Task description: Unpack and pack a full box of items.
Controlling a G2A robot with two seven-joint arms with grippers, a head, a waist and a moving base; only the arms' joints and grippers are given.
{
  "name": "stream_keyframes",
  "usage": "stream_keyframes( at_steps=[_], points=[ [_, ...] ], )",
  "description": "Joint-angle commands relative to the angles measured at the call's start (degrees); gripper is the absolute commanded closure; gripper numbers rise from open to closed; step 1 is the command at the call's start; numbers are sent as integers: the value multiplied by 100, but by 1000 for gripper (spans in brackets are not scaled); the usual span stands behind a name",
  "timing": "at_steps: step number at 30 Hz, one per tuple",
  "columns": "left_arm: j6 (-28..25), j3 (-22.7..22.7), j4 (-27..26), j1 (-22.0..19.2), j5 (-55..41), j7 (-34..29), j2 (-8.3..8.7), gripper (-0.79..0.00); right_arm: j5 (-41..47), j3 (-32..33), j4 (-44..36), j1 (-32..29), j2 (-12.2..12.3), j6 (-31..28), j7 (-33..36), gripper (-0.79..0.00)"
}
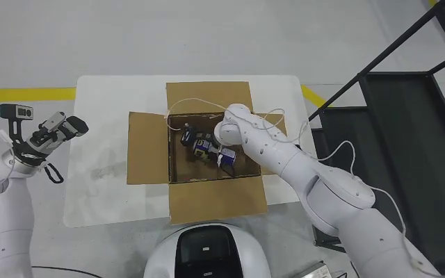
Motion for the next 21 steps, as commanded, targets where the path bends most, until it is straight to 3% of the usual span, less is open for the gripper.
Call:
stream_keyframes(
  at_steps=[1,7,12,21],
  points=[
    [0,0,0,0,0,0,0,-785,42,163,-161,-7,97,-42,19,0],
    [0,0,0,0,0,0,0,-785,127,835,-1214,-316,567,-213,465,0],
    [0,0,0,0,0,0,0,-785,482,1773,-2545,-975,1060,-368,896,0],
    [0,0,0,0,0,0,0,-785,1430,3813,-4506,-2571,1798,-1053,258,0]
  ],
)
